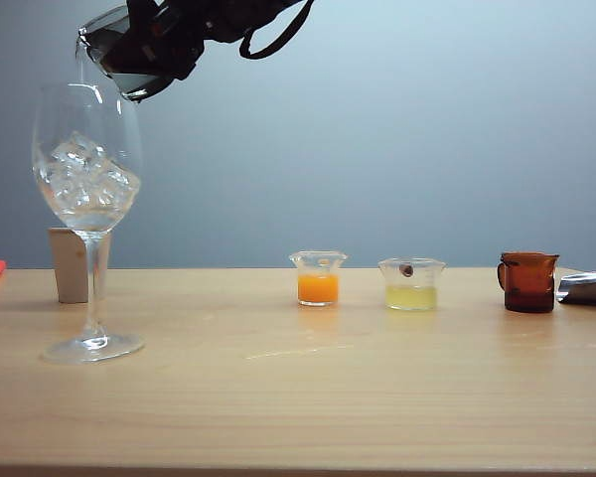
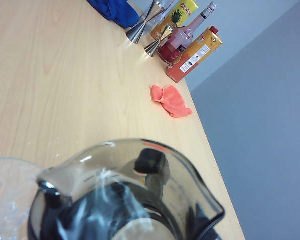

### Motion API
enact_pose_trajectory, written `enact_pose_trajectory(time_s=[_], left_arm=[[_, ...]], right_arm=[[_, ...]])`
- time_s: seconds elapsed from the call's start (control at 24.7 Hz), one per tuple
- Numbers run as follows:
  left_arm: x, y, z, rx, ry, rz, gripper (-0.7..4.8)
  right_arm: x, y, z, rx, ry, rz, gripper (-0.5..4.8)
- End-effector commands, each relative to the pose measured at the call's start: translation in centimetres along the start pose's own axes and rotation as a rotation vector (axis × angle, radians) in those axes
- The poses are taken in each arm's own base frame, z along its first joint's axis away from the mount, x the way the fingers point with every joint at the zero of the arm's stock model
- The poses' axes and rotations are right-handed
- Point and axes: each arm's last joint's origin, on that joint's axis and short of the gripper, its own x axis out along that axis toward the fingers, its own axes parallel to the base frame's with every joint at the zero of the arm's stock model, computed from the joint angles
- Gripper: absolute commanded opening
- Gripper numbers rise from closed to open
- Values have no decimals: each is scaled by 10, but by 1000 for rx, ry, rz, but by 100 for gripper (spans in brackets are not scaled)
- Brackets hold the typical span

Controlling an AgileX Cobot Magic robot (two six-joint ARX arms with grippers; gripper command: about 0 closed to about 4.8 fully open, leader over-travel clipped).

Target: Pick up the first measuring cup from the left, pour the coconut rum inside into the goblet, and finally put the measuring cup back in its original place.

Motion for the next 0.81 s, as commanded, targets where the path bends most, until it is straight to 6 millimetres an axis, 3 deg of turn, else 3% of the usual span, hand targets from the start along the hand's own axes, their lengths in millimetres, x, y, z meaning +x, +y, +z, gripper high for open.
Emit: enact_pose_trajectory(time_s=[0.04,0.81], left_arm=[[-1,0,1,8,-8,-3,-6],[0,0,1,7,-6,-3,-6]], right_arm=[[-3,-5,7,-35,-29,-28,-5],[-3,-5,7,-160,-10,-44,-5]])
